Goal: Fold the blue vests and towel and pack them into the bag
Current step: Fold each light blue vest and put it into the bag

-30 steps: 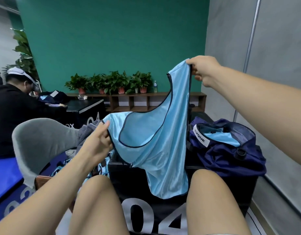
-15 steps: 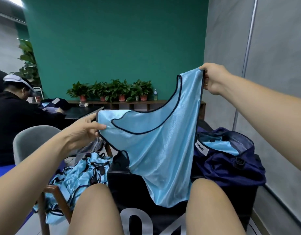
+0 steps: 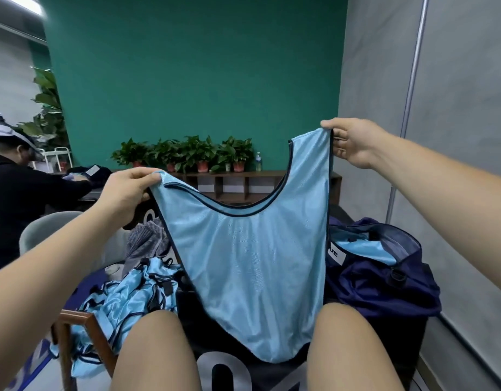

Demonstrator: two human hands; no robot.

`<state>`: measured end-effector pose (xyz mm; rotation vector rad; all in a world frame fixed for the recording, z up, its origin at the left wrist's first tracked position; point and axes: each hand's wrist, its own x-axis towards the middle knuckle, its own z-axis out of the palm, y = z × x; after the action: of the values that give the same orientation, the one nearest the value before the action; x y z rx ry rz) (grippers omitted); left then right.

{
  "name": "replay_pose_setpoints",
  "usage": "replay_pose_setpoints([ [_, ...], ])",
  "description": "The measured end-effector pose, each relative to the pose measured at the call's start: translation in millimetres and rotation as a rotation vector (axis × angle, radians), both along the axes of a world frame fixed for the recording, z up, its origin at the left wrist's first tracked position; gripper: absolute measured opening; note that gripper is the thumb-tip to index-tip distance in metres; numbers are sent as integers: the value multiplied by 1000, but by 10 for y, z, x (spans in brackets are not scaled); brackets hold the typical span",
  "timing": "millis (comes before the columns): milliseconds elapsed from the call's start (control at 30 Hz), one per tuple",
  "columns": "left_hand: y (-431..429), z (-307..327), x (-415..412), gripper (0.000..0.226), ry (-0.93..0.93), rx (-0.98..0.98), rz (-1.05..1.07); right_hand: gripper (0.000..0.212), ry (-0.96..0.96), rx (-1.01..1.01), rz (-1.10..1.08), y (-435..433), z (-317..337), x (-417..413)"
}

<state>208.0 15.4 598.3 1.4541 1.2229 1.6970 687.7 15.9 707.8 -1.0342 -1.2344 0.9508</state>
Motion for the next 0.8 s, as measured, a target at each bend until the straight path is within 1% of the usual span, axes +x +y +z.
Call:
replay_pose_setpoints([
  [67, 39, 83, -43, 10, 47, 2, 67, 28, -36, 15, 17, -18, -12, -19],
  [167, 30, 205, -80, 19, 111, -2, 133, 44, -99, 23, 0, -8, -48, -29],
  [200, 16, 243, -82, 22, 124, -7, 131, 45, -143, 37, -31, 2, -60, -24],
  [300, 12, 328, -84, 20, 167, 2, 153, 30, -313, 94, -121, 47, -88, 29],
  [400, 36, 388, -102, 27, 195, -22, 154, 14, -539, 158, -193, 73, -111, 68],
  [433, 41, 402, -118, 30, 202, -33, 143, 10, -606, 177, -224, 72, -119, 66],
  [500, 44, 423, -136, 33, 203, -70, 109, 11, -691, 211, -264, 46, -120, 56],
  [567, 59, 432, -136, 37, 210, -73, 76, 16, -727, 223, -258, 16, -112, 57],
  [633, 59, 437, -103, 43, 216, -53, 47, 23, -724, 193, -226, 10, -101, 89],
  [667, 63, 437, -93, 43, 213, -49, 36, 24, -712, 169, -210, 23, -96, 117],
  [767, 69, 446, -48, 34, 230, -44, 14, 21, -661, 137, -177, 68, -97, 178],
  [800, 82, 448, -47, 36, 239, -40, 17, 20, -640, 129, -163, 94, -105, 191],
])
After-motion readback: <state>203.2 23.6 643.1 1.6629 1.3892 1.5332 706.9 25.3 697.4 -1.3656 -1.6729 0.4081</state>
